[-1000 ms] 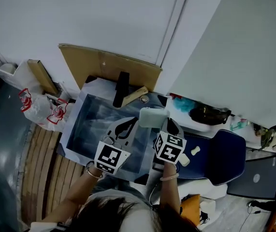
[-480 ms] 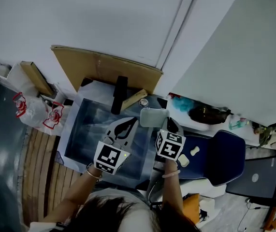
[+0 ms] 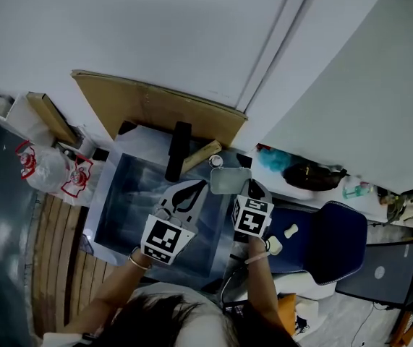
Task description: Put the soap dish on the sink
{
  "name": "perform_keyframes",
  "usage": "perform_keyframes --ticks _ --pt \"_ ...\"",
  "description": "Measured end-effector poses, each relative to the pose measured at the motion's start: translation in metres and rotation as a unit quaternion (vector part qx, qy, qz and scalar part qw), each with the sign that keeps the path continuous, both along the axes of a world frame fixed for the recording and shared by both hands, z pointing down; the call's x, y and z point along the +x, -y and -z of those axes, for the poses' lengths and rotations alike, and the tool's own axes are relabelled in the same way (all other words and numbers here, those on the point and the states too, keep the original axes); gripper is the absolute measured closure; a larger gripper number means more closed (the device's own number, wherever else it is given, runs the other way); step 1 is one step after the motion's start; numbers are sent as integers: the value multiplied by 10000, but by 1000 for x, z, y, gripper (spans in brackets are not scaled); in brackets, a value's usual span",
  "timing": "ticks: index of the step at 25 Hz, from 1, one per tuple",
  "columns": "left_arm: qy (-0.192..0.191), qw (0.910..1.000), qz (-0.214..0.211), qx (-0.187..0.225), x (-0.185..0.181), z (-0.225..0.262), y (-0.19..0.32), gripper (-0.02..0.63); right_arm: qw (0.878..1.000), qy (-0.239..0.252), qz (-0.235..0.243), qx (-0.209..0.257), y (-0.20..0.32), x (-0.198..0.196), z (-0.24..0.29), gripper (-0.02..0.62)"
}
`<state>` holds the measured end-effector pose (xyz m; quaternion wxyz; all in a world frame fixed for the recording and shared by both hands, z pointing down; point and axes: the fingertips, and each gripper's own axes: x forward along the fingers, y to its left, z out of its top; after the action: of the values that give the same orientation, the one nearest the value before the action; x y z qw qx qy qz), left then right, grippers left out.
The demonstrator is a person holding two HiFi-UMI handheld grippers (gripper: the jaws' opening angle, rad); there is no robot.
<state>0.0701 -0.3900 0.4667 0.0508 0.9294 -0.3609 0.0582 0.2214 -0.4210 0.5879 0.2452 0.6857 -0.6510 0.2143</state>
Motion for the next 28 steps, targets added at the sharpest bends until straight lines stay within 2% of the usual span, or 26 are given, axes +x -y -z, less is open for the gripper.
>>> perform_keyframes --ticks 15,28 --pt "-2 9994 -91 -326 11 -31 26 603 9990 -139 86 -407 27 16 -51 568" --pt "28 9985 -123 -539 19 -46 33 603 9987 -46 6 -511 34 31 -76 568"
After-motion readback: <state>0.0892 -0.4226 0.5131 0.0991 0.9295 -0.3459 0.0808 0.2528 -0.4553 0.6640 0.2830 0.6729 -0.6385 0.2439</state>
